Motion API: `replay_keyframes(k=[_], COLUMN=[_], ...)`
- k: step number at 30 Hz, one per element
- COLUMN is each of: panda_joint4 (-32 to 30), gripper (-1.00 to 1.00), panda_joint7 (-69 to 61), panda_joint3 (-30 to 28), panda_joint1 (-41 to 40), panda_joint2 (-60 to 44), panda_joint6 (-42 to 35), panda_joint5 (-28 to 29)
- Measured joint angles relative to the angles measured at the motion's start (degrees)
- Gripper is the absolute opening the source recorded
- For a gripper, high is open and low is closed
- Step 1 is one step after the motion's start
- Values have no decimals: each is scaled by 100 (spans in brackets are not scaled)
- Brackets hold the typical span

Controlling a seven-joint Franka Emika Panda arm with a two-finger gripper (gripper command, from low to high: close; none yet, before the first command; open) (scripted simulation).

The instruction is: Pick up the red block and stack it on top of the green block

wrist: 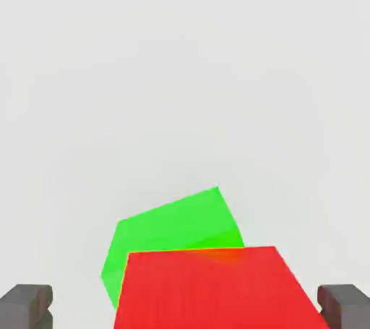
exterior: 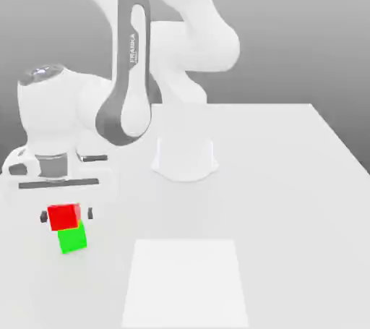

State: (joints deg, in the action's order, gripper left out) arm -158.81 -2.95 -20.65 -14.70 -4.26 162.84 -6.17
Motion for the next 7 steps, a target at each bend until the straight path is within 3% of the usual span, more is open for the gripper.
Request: replay_keyframes(k=[7], panda_joint4=[-44], gripper=[100], panda_joint7=[700], panda_joint3=[13], panda_joint1=[-238], panda_joint2=[943], panda_joint6=[-841], panda_joint5=[977])
